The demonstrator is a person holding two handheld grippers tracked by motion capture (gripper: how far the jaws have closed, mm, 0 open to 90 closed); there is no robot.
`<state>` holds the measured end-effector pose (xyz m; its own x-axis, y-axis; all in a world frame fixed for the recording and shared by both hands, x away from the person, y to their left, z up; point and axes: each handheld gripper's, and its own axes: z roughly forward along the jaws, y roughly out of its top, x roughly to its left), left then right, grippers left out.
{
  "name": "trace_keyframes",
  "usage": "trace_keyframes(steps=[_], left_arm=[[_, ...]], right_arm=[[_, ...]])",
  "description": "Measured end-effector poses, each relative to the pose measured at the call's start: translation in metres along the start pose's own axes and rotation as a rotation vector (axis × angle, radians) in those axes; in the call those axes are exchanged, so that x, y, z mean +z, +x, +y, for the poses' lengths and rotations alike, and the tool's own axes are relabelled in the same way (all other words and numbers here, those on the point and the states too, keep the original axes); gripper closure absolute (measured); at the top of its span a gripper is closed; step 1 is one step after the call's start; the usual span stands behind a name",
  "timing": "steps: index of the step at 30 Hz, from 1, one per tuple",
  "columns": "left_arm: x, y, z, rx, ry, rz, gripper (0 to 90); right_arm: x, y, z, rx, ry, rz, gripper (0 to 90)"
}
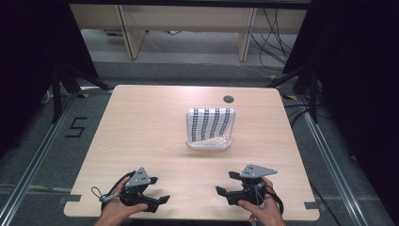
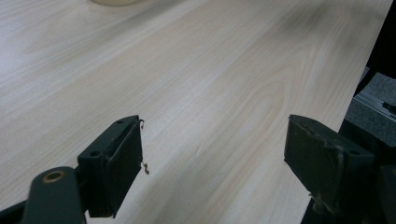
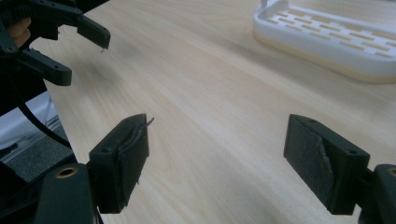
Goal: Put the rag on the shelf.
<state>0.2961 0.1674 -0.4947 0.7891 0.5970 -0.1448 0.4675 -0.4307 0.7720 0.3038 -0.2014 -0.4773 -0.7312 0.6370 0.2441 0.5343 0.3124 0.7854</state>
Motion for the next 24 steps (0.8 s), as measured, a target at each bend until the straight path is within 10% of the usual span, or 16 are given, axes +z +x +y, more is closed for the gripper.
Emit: trace_keyframes(steps=[24], left_arm=[[0.002, 0.011, -0.011, -0.005, 0.030, 0.059, 18.8]], right_arm=[[-0.003, 0.001, -0.011, -0.062, 0.021, -0.062, 22.1]])
